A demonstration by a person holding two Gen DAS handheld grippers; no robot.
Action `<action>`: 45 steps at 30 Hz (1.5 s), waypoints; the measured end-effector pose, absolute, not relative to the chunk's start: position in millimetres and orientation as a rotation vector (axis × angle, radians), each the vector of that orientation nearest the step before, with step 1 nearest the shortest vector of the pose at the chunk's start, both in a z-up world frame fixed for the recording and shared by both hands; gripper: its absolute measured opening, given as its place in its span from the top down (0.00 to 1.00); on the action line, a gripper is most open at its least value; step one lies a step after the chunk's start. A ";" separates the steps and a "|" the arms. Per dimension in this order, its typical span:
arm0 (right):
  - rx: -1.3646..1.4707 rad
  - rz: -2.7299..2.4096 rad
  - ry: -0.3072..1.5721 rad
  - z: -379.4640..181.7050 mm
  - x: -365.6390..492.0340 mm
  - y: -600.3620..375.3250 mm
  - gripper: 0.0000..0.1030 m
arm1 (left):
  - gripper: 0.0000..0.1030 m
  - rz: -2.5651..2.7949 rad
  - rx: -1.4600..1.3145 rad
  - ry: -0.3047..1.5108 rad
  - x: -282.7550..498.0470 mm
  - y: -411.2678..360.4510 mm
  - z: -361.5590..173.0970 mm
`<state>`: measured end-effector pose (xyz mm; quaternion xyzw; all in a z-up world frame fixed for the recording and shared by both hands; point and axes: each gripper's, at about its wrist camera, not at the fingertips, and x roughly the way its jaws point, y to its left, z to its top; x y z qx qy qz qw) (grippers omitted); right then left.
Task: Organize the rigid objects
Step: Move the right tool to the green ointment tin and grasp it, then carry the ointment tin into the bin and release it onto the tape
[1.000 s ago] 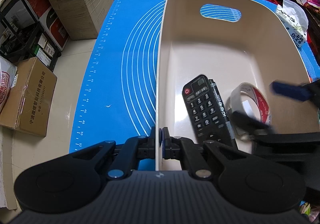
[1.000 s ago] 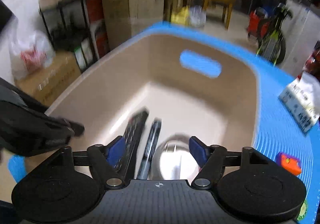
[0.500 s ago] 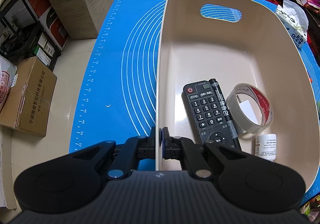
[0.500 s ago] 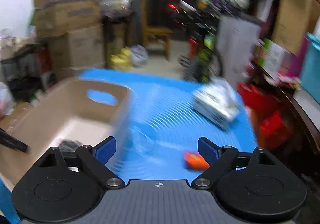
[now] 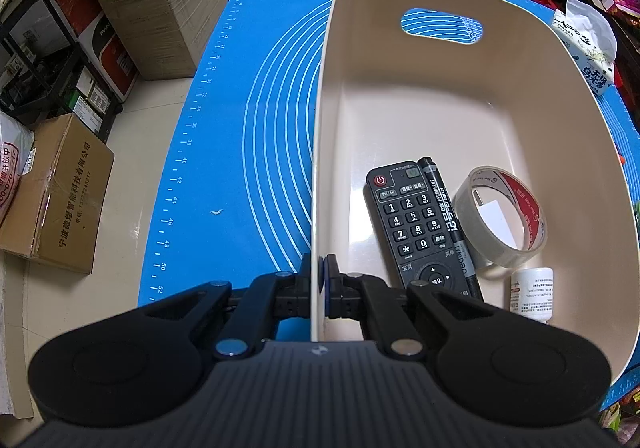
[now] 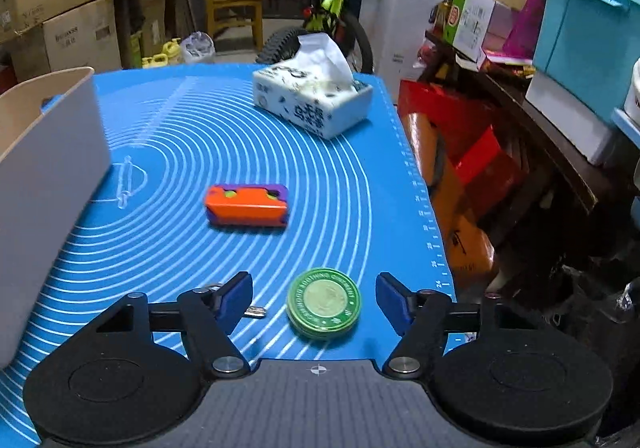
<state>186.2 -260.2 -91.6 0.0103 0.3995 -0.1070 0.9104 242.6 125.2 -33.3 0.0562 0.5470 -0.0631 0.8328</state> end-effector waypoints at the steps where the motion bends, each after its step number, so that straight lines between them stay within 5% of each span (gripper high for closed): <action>1: 0.032 -0.223 0.829 -94.2 187.5 -261.5 0.28 | 0.95 -0.134 0.120 1.159 242.6 125.1 -33.2; 9: 0.068 -0.251 0.878 -115.1 205.7 -263.8 0.31 | 0.95 -0.133 0.122 1.159 242.3 124.6 -33.4; 16: 0.151 -0.306 0.886 -126.6 209.0 -274.0 0.47 | 0.95 -0.133 0.122 1.159 242.3 124.6 -33.5; 21: 0.111 -0.319 0.866 -122.7 205.6 -267.5 0.47 | 0.95 -0.132 0.120 1.159 242.4 125.4 -33.6; 45: -0.064 -0.022 0.530 4.6 211.4 -142.4 0.47 | 0.95 -0.132 0.124 1.159 242.2 125.1 -33.7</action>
